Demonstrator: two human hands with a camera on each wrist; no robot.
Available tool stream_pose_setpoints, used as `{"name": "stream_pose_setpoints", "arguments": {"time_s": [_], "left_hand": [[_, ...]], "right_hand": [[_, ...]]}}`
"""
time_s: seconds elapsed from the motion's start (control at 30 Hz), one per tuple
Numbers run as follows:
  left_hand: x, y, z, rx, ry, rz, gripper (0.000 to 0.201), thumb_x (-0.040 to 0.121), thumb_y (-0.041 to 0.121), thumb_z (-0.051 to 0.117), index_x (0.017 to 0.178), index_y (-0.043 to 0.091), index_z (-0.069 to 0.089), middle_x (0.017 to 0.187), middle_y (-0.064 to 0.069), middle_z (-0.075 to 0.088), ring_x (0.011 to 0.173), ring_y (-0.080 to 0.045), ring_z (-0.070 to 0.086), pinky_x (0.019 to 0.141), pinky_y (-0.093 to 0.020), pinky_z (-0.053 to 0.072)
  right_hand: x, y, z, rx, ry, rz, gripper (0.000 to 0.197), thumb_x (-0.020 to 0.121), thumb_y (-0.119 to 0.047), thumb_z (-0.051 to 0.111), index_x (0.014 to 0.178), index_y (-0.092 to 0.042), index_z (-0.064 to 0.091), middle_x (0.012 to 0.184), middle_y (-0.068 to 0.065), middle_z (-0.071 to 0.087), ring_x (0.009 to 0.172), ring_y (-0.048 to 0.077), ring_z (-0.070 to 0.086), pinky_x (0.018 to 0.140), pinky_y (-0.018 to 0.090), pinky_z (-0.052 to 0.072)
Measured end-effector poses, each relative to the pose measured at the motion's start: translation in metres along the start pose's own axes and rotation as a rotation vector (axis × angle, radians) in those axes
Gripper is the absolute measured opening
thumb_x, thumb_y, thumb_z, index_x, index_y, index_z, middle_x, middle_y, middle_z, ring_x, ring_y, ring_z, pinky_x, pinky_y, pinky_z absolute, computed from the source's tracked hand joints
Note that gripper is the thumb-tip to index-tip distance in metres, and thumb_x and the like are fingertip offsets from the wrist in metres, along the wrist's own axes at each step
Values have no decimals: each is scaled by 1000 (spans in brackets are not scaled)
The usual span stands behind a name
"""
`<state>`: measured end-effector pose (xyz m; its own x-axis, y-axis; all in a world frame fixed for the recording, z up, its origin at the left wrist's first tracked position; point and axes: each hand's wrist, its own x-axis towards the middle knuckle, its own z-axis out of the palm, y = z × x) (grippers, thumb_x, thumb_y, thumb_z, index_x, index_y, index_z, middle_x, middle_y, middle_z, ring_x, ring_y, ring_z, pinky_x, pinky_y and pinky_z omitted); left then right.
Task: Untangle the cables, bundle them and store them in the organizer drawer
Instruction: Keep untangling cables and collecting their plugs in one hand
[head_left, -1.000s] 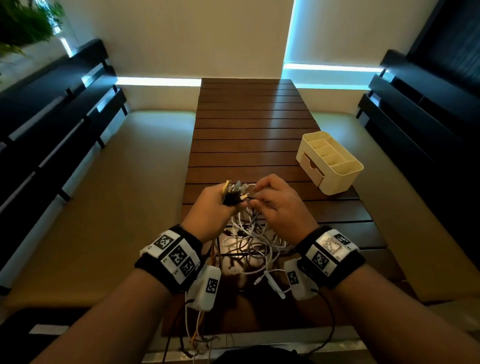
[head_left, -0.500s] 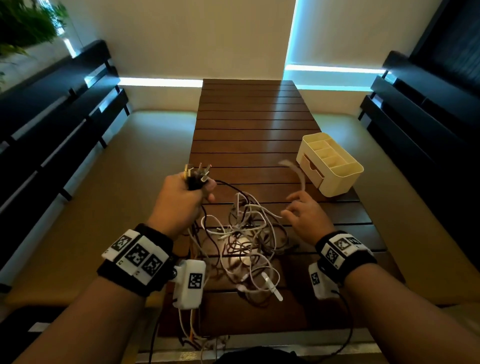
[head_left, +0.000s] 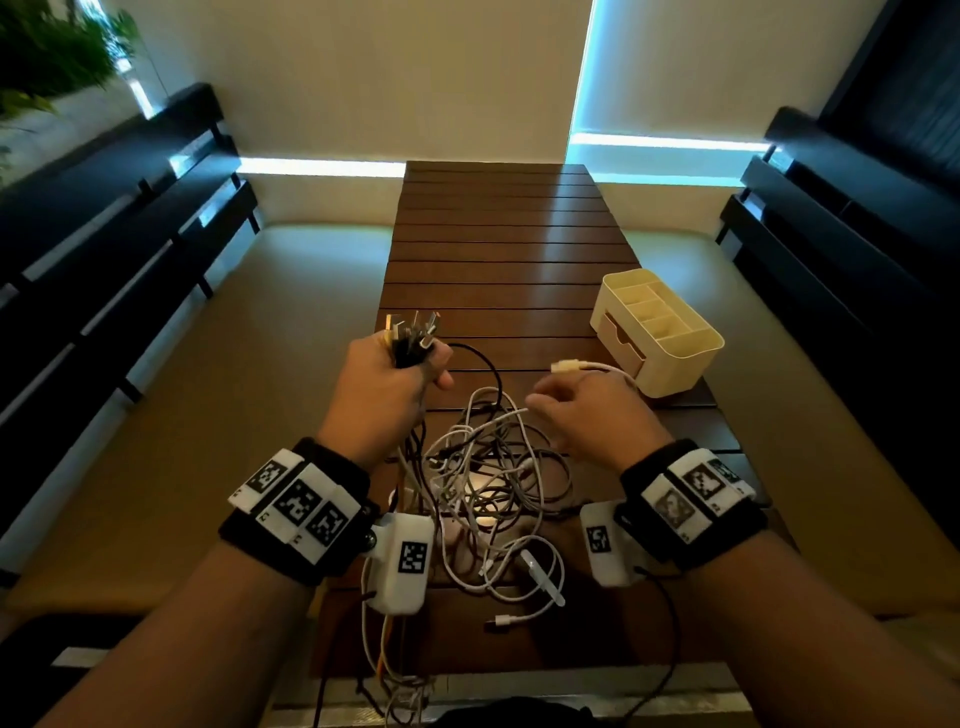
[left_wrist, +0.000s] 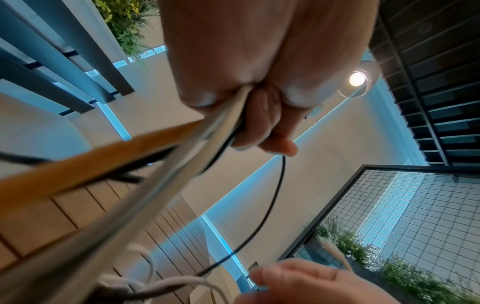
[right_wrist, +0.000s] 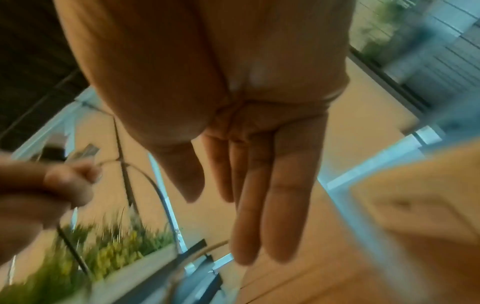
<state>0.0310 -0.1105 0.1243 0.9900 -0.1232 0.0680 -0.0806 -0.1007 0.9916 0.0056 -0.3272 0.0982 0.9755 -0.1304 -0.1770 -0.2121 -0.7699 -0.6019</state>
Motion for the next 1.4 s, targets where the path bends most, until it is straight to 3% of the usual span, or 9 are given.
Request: {"name": "stream_pose_setpoints", "arguments": {"time_s": [0.13,0.27,0.37,0.5,0.63,0.77,0.97,1.17,1.4], "left_hand": [[1,-2,0,-8,-1,-15,12,96,13,61,86,9,66,63,2,65,41,-9,37,45,-24,33],[2,-6,0,14,-10,-27,13,96,13,61,84,12,66,65,1,66,41,-11,36,47,-25,33],[1,-7,2,6,-39,-43,13,95,13,62,82,13,65,65,-1,65,41,-11,37,46,-25,33],[-3,-4,9,-93,-182,-48,9,94,11,62,88,5,64,65,-4,63,41,-9,36,43,-23,32],[-3,2,7,-249,-248,-1,16,88,18,64,91,2,63,65,-6,60,41,-8,33,42,-21,30],[3,7,-5,-369,-203,6,14,90,20,62,91,5,61,67,-4,59,42,-8,29,42,-20,27],[9,-17,-16,-247,-44,-170,13,99,12,55,90,7,63,67,-2,60,45,-8,33,42,-21,29],[10,-24,-4,-180,-145,-216,14,98,12,57,99,-1,62,72,-7,65,44,-9,31,41,-21,31],[13,-26,-23,-173,-48,-170,15,99,14,55,102,3,65,96,-20,67,44,-8,27,42,-21,30]], "right_hand": [[6,4,4,634,16,158,28,97,-44,58,113,-21,61,114,2,68,86,18,73,70,37,63],[8,21,18,417,-93,104,36,94,-47,61,119,-21,61,112,-2,68,92,11,71,82,36,62],[4,15,22,545,-147,-86,38,92,-33,68,129,-29,59,117,-9,67,100,11,69,89,39,59],[1,-8,20,374,-106,-248,25,95,-35,63,120,-31,62,90,-13,63,77,-1,60,65,9,48],[9,-5,34,271,-169,-212,10,97,-41,58,97,-32,63,89,-9,66,79,3,59,70,22,49],[23,21,53,57,-212,-97,19,98,-43,55,105,-29,66,99,-9,67,95,13,62,86,34,53],[26,18,54,557,-296,-136,49,89,-32,71,133,-38,51,133,-12,57,111,12,63,91,37,55],[28,-8,48,572,-47,-186,13,98,-28,60,109,-27,65,102,0,71,92,17,70,87,41,59],[-8,-14,19,659,-166,-243,16,96,-22,63,112,-24,61,80,5,72,62,26,69,60,39,59]]}}
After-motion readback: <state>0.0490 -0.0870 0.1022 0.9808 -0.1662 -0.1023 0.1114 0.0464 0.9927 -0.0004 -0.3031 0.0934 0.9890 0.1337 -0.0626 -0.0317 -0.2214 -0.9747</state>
